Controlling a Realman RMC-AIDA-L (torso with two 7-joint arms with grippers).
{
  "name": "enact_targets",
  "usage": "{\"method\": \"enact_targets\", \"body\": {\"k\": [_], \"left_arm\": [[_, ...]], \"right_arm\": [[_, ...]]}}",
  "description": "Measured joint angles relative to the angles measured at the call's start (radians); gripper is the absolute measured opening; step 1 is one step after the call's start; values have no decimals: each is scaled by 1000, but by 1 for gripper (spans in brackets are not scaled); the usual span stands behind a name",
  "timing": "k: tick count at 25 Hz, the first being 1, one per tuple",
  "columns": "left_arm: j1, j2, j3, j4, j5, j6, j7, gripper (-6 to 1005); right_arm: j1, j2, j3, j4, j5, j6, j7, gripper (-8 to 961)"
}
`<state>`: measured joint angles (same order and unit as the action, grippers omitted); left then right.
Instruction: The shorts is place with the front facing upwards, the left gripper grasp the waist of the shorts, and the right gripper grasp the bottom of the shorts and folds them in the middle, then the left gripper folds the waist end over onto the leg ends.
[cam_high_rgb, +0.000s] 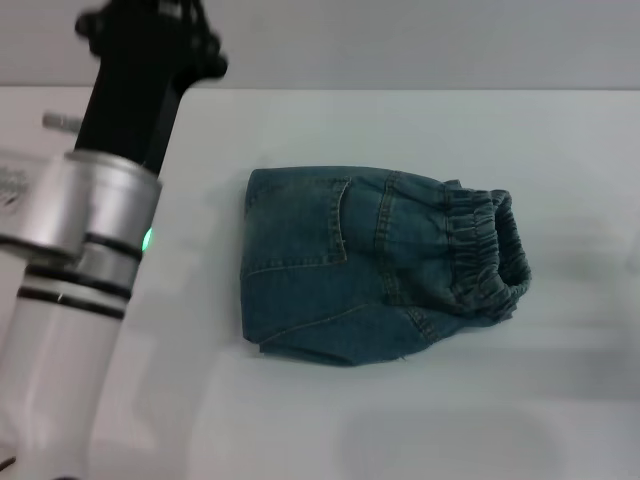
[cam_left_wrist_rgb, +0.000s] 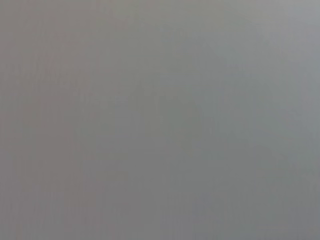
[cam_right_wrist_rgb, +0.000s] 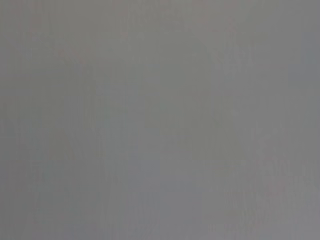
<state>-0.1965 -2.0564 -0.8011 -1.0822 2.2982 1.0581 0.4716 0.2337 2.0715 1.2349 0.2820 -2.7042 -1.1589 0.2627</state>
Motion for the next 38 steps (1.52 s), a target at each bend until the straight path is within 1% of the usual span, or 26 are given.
{"method": "enact_targets", "body": {"k": [1, 2, 3, 5, 6, 10, 15, 16, 19, 20, 22, 26, 27, 33, 36, 38], "left_arm": [[-2, -1, -3, 42, 17, 12, -50, 23], [-2, -1, -3, 42, 17, 12, -50, 24], [-15, -6, 2, 165, 54, 63, -114, 24], [-23, -6, 6, 221, 60, 73, -118, 57], [-27, -7, 5, 246, 60, 63, -119, 73], [-33, -5, -42, 333, 43, -43, -187, 139], [-61, -9, -37, 436, 45, -62, -268, 221], [-66, -9, -37, 451, 45, -70, -283, 259], [-75, -9, -48, 483, 39, -102, -332, 374], [-75, -9, -48, 483, 39, -102, -332, 412], [-85, -9, -44, 518, 41, -105, -347, 492], [-78, -12, -46, 536, 38, -86, -348, 659], [-75, -12, -49, 539, 37, -81, -350, 659], [-80, -11, -53, 555, 35, -73, -349, 659], [-77, -12, -60, 557, 34, -57, -351, 659], [-77, -12, -65, 559, 33, -54, -351, 659]], "right_arm": [[2, 1, 1, -3, -4, -4, -18, 0], [3, 3, 3, -5, -6, -10, -46, 0], [1, 5, 6, -5, -5, -24, -80, 0], [-4, 10, 9, -1, -2, -56, -133, 17], [-6, 12, 9, -1, -1, -82, -149, 26], [-10, 13, 4, -6, 0, -165, -162, 60], [-32, 16, -8, -5, -4, -229, -159, 103], [-38, 16, -11, -2, -3, -229, -152, 112], [-50, 18, -15, -4, -1, -239, -149, 220], [-54, 18, -14, -6, 0, -245, -158, 256], [-60, 18, -10, -8, 0, -253, -180, 328], [-70, 17, -7, -14, 35, -258, -194, 516], [-72, 16, -10, -15, 49, -260, -194, 563], [-79, 19, -13, -11, 86, -269, -189, 643], [-83, 20, -38, -3, 142, -277, -186, 643], [-80, 20, -46, -5, 152, -278, -186, 643]]}}
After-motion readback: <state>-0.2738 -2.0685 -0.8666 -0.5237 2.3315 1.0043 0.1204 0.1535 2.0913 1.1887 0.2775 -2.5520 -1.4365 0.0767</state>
